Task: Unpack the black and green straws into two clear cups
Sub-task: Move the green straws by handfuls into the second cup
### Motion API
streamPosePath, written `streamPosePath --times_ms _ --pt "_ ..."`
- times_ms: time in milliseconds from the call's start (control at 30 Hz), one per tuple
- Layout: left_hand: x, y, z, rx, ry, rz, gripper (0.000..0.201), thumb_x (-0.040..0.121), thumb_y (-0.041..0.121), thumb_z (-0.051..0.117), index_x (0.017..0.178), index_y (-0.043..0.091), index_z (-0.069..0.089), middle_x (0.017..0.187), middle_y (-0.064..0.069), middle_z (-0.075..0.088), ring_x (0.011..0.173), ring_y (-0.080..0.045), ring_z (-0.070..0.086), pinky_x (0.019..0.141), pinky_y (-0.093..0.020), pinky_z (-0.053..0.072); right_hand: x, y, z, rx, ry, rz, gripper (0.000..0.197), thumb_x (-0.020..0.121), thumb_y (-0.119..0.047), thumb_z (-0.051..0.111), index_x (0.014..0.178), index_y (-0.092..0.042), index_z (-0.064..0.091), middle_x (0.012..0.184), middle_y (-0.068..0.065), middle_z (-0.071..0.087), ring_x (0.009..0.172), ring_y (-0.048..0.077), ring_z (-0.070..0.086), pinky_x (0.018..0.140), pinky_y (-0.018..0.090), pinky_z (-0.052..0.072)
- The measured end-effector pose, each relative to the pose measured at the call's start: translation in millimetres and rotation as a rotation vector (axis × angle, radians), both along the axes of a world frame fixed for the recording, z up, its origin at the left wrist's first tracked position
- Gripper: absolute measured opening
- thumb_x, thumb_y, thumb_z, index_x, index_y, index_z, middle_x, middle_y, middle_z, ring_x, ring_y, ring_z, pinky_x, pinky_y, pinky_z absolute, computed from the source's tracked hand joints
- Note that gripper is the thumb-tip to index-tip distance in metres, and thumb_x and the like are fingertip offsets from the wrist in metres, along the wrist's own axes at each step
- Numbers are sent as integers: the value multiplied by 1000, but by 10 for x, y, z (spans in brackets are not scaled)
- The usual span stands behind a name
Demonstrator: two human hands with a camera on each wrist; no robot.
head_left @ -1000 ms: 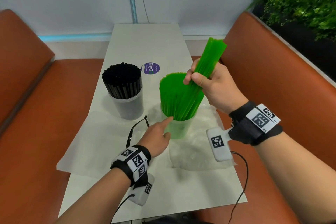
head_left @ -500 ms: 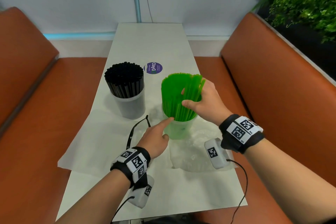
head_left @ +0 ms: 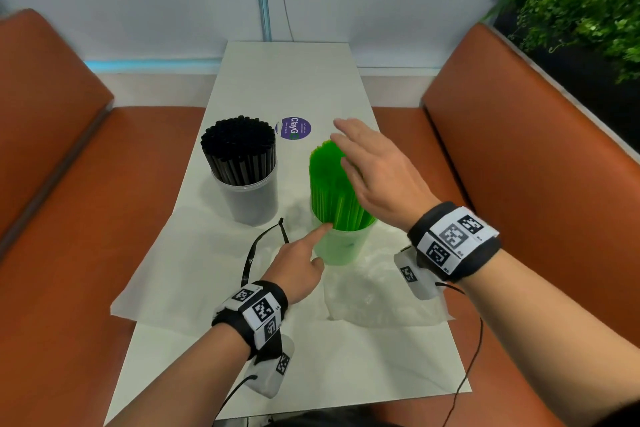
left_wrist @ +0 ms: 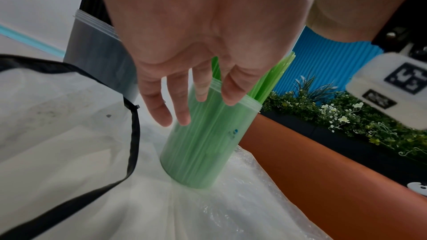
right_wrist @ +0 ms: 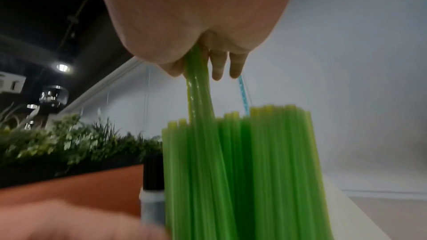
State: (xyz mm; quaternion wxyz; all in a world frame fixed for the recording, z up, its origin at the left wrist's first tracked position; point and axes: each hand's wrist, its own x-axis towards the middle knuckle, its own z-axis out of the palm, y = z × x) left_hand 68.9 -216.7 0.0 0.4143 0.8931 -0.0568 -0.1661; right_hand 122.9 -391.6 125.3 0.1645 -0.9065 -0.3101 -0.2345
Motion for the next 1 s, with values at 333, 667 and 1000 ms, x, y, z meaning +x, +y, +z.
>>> streamPosePath --times_ms 333,667,1000 --pt "6 -18 -2 27 -23 17 69 93 15 47 147 53 27 117 -5 60 99 -21 65 77 -26 51 -36 61 -300 -510 213 -234 81 94 -64 5 155 -10 10 162 10 17 150 29 7 118 59 3" --pt "-19 -14 -28 28 -13 9 70 94 14 46 147 54 24 119 -7 59 103 -21 64 81 -27 50 166 141 -365 -378 305 -296 71 90 -75 0 152 -41 -2 162 11 9 149 34 2 114 64 -2" --pt "11 0 20 32 -27 3 68 93 14 47 146 53 30 120 1 56 98 -16 64 77 -22 47 125 157 -349 -355 334 -286 70 87 -77 1 150 -46 6 162 11 13 148 34 8 115 62 9"
